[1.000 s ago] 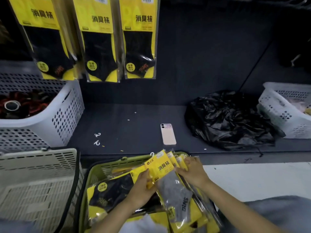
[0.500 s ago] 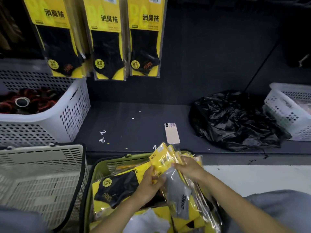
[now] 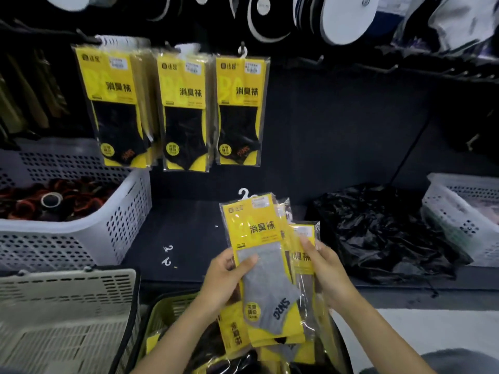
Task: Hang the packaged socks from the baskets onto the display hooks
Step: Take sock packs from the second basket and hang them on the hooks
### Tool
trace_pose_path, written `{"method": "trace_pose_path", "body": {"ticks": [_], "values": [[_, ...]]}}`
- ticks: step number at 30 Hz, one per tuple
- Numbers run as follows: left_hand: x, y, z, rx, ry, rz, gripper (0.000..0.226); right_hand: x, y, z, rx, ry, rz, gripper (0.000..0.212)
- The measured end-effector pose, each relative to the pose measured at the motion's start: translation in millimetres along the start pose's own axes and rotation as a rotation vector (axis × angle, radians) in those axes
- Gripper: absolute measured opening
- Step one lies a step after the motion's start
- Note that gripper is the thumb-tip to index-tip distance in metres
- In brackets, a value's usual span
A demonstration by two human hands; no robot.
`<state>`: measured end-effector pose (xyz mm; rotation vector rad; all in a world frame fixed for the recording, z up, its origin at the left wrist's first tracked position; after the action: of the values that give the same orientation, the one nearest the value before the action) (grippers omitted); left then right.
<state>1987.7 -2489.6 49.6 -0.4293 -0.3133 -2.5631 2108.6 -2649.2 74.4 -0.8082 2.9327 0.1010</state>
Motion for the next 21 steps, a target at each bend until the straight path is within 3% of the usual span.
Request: {"method": "trace_pose_path", "body": {"ticks": [4,13,21], "values": [[5.3,-46.4,50.4,0.014,0.069,0.113,0.01,-23.5,0.5,-41.7,-0.041,-0.153,0.052,0.03],[42.9,-126.7,192.3,-0.059,0.427,0.28,0.012,-110.6,48.6,-152.6,-0.098,-0.35,-0.001,0.019],[54.3,-157.1,249.3,-0.001,0.519,0.401,0.013,-183.7,87.1,-224.0,-0.074,-0.463,0.076,0.008]]}}
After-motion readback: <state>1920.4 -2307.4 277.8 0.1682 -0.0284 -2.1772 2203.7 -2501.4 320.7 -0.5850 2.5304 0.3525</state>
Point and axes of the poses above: each hand's wrist, its own x-axis away from the middle knuckle, its own y-axis out of the palm, z = x × y, the point moved 8 cm from there along -x, towards the middle knuckle, and after that the axes turned 12 degrees about -y, right-handed, at the moved point
